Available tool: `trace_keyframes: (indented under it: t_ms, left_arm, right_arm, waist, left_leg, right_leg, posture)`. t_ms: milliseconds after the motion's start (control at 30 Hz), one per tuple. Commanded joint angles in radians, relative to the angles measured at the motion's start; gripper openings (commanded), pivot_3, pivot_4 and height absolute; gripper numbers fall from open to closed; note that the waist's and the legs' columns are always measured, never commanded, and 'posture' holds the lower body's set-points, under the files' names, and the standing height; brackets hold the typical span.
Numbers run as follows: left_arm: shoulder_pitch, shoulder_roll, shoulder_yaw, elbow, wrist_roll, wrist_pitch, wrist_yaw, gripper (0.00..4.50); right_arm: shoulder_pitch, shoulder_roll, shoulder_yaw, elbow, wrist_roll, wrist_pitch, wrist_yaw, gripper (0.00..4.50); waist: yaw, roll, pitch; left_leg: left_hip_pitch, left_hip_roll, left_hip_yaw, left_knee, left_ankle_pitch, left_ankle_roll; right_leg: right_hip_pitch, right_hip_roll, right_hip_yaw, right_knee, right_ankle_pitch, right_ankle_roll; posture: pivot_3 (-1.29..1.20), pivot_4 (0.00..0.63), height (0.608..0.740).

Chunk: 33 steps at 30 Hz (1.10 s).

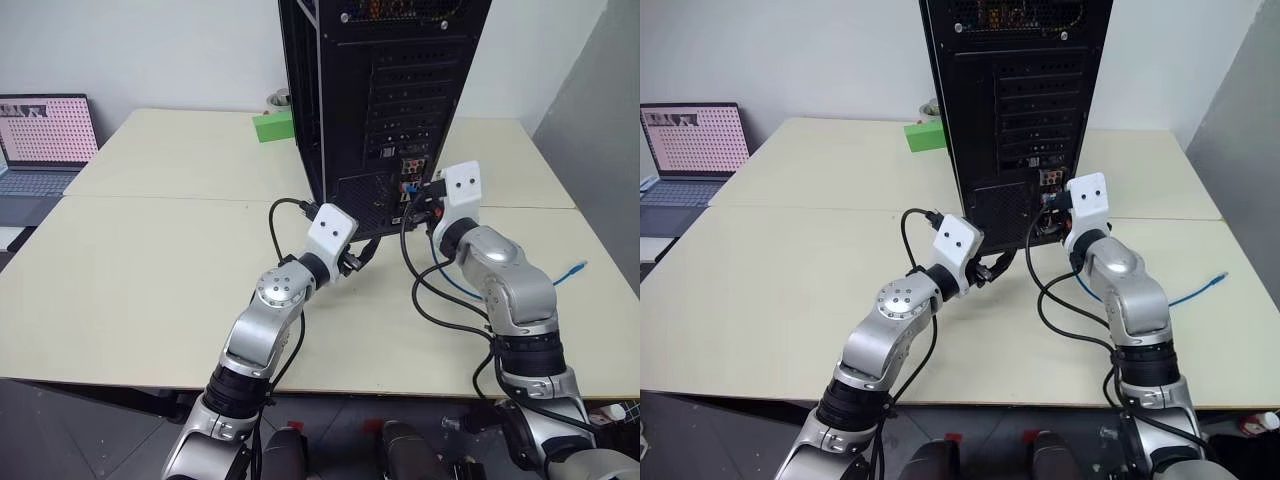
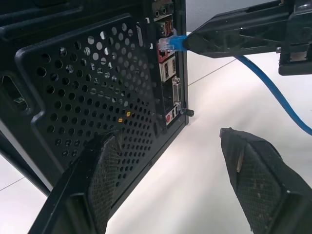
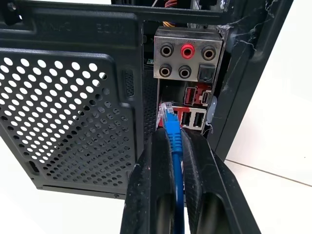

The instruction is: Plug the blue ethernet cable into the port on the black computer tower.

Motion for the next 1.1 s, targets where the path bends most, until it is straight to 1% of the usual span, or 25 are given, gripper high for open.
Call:
trace_keyframes:
  t_ms: [33,433,833,1100]
  left_arm:
    - [-0.015,-0.01,0.003,-0.039,-0.001,-0.002,0.004,3.41]
    - [-0.015,-0.011,0.002,-0.035,0.0,-0.002,0.007,3.41]
    - [-0.016,-0.014,0.006,-0.041,0.0,0.007,0.01,3.41]
    - [-0.017,-0.015,0.007,-0.042,0.002,0.01,0.013,3.41]
  right_arm:
    - [-0.033,0.004,-0.008,-0.002,-0.018,-0.032,-0.009,0.0]
    - [-0.024,0.006,0.002,-0.004,-0.031,-0.028,0.0,0.0]
    - [-0.027,0.049,-0.007,0.027,-0.063,-0.045,-0.039,0.0]
    - [-0.037,0.072,-0.013,0.014,-0.058,-0.047,-0.052,0.0]
  waist:
    - [0.0,0.0,0.0]
    - [-0.004,0.0,0.0]
    - [-0.014,0.0,0.0]
    - [-0.02,0.0,0.0]
  left_leg:
    - [0.0,0.0,0.0,0.0,0.0,0.0]
    - [0.0,0.0,0.0,0.0,0.0,0.0]
    - [0.0,0.0,0.0,0.0,0.0,0.0]
    - [0.0,0.0,0.0,0.0,0.0,0.0]
  right_leg:
    - [0.0,0.0,0.0,0.0,0.0,0.0]
    - [0.0,0.0,0.0,0.0,0.0,0.0]
    - [0.0,0.0,0.0,0.0,0.0,0.0]
    - [0.0,0.0,0.0,0.0,0.0,0.0]
  posture:
    - [0.0,0.15,0.74]
    - [0.0,0.15,0.74]
    - [0.0,0.15,0.74]
    - [0.0,0.15,0.74]
